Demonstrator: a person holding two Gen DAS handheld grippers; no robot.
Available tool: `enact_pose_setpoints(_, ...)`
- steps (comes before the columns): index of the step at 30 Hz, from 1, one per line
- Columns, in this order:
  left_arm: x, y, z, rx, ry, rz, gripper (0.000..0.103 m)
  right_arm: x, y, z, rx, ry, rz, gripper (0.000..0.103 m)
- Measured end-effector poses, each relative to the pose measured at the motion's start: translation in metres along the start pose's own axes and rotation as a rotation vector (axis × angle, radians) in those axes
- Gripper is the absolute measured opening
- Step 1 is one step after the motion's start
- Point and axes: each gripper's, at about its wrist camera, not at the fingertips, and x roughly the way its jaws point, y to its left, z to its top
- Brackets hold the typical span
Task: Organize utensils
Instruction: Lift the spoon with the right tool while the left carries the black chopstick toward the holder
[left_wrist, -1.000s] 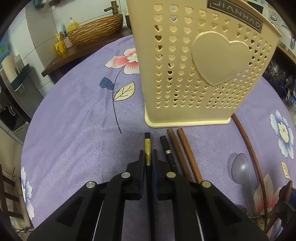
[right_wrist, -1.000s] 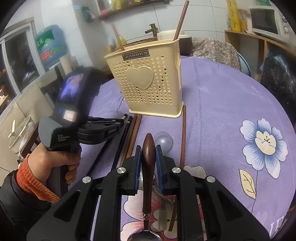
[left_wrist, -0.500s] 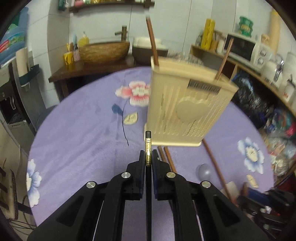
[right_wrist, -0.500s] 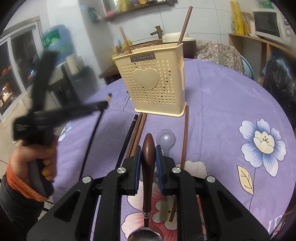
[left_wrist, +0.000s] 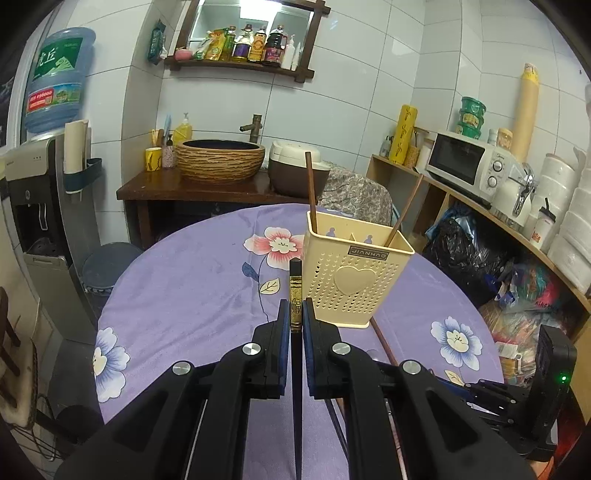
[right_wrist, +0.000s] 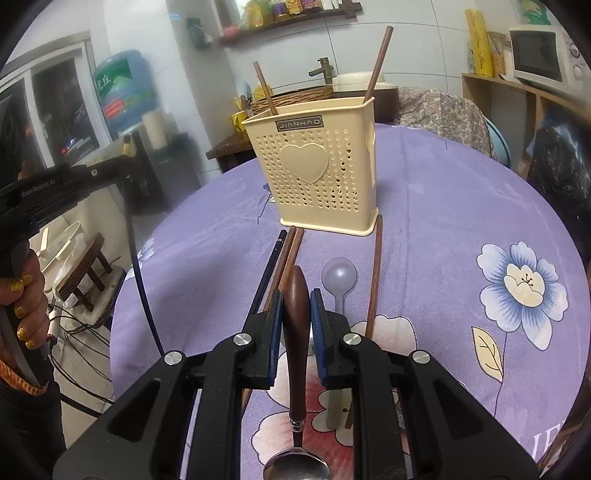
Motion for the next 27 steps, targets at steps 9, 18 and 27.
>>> enact_pose_setpoints(9,-0.011,0.001,-0.003,-0.015,-0.028,-0.023,0.009,-0.010,0.005,-0.002,-0.019,-0.013,0.029,0.016)
enact_pose_setpoints(18,-0.016,0.004,-0.001,-0.020,-0.035,-0.037,0.009,-0.019,0.012,0.001,-0.032,-0.023,0.094,0.016)
enact_pose_setpoints(27,-0.017,0.002,0.004,-0.016,-0.038,-0.046,0.009,-0.022,0.021,0.006,-0.047,-0.031,0.118,0.016)
